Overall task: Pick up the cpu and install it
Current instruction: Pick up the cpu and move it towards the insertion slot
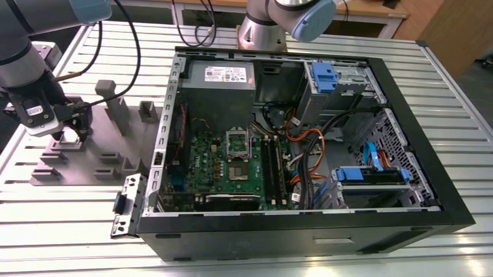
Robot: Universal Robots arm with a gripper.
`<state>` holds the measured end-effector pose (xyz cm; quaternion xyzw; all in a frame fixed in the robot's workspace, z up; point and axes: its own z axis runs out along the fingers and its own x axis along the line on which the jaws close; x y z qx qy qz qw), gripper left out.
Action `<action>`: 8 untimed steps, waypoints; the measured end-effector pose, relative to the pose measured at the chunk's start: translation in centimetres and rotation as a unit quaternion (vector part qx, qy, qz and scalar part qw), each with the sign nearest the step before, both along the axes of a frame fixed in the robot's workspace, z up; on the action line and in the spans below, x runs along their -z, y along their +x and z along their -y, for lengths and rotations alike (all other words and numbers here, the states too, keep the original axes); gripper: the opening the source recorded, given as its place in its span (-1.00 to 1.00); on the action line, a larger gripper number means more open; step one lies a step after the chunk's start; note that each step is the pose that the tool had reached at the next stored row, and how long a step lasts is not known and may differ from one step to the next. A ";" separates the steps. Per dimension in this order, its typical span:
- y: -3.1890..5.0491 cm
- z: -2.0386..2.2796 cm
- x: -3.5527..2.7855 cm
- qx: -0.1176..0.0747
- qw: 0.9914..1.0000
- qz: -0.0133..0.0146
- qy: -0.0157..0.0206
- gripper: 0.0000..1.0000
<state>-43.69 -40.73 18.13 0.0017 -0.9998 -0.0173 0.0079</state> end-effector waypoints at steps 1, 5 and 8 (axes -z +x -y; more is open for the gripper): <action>0.00 0.00 -0.07 0.000 1.000 0.000 0.000 0.14; 0.00 -0.01 -0.13 0.000 1.000 0.000 0.000 0.14; -0.02 -0.01 -0.15 -0.004 1.000 0.000 0.000 0.14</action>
